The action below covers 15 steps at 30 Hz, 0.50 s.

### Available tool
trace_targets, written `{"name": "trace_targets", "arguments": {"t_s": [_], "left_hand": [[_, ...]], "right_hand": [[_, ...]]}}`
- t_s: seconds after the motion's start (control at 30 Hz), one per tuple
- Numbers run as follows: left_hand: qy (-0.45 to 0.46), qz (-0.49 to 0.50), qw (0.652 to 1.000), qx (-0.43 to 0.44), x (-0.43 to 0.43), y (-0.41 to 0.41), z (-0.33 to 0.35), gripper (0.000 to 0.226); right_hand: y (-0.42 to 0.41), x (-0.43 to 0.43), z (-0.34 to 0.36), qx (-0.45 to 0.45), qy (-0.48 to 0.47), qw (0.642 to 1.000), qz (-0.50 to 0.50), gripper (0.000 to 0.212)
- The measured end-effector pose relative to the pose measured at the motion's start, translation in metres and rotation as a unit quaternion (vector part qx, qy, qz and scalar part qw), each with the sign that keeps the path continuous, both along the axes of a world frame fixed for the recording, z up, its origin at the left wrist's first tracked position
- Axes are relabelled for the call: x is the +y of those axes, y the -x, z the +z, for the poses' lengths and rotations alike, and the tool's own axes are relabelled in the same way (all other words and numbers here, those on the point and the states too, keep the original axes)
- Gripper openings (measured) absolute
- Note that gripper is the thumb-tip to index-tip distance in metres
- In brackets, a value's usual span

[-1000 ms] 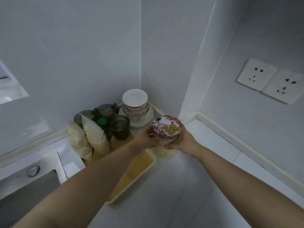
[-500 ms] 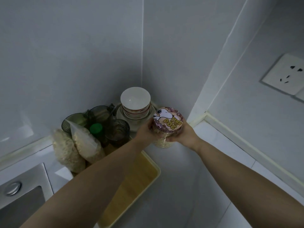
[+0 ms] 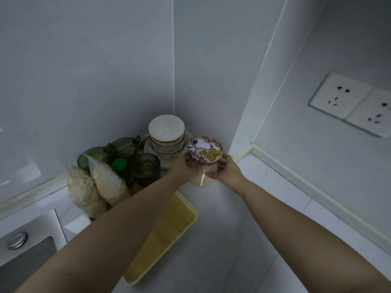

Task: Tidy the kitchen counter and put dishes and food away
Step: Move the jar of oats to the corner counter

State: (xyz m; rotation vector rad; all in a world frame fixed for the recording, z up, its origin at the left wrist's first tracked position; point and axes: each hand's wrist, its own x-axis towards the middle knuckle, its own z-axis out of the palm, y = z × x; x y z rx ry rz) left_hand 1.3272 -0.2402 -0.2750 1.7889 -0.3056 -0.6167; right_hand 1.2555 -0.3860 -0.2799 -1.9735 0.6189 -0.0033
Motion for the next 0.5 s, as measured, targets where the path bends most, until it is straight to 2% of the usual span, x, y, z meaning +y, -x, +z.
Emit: {"name": "trace_targets", "arguments": {"t_s": [0.13,0.27,0.33,0.43,0.5], "left_hand": [[-0.044,0.036,0.998,0.014,0.006,0.028,0.026,0.032],[-0.064,0.014,0.998,-0.023,0.010,0.059,0.044,0.033],[-0.083,-0.024,0.992,-0.092,0.010,0.080,0.058,0.034],[-0.116,-0.099,0.960,-0.236,0.002,0.103,0.073,0.028],[-0.110,-0.111,0.948,-0.278,-0.004,0.124,0.080,0.033]], "right_hand": [[0.028,0.003,0.023,0.022,0.026,0.999,-0.013,0.086],[0.058,0.009,0.047,0.015,0.036,0.999,-0.031,0.080],[0.081,0.013,0.059,0.001,0.045,0.998,-0.046,0.078],[0.112,0.014,0.075,-0.011,0.075,0.996,-0.056,0.073],[0.140,0.010,0.087,-0.022,0.111,0.991,-0.066,0.070]]}}
